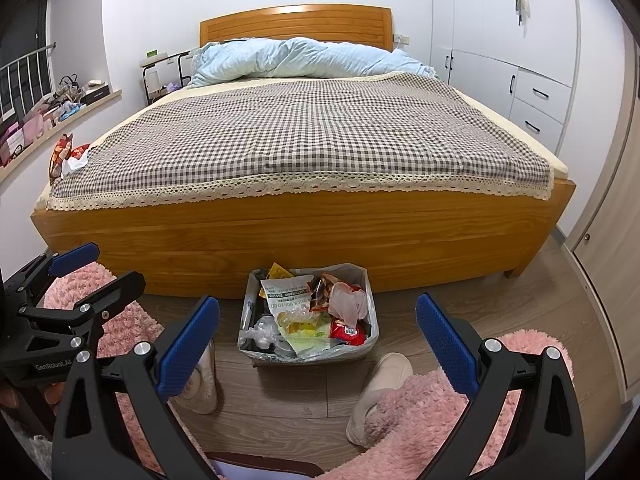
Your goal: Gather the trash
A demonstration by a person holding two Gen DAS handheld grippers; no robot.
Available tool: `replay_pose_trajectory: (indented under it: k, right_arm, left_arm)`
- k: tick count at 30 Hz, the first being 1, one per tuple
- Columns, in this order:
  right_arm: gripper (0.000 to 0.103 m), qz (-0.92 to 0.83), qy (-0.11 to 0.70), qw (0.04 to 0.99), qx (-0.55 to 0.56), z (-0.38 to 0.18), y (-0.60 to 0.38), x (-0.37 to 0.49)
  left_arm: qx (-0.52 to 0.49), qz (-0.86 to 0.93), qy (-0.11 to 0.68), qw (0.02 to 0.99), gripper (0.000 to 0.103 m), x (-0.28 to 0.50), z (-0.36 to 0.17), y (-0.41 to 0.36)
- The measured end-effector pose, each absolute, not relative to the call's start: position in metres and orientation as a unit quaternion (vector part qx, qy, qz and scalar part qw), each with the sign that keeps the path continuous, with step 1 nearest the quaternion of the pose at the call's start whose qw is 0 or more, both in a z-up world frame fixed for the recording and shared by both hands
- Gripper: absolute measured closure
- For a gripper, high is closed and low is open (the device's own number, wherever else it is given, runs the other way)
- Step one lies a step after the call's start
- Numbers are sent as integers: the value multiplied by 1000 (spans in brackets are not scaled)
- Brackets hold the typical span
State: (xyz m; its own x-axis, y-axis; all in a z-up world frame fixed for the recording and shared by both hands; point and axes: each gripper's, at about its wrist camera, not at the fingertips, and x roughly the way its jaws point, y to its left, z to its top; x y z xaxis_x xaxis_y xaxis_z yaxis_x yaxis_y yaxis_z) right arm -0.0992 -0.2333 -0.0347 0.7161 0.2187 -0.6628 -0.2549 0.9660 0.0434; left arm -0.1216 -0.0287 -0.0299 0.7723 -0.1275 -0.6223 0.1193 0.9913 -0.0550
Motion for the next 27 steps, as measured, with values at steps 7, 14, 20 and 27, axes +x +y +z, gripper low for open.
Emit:
replay_pose_trajectory:
  k: [7,14,20,27]
  right_arm:
    - [8,128,355,926,-25,-34,-234,-99]
    - [8,130,355,925,-24,-35,-233,-99]
    - [8,132,358,924,-21,-36,-234,-98]
    - [8,133,362,922,-18,-39,-236,-96]
  left_arm:
    - [-4,-66,329,942,8,-122,-28,-31]
    - [-1,-70,330,942,8,-122,-27,-32]
    - [-7,-66,335,940,8,-120,-30,-30]
    - [-18,-61,341,938,8,-118,-33,-26]
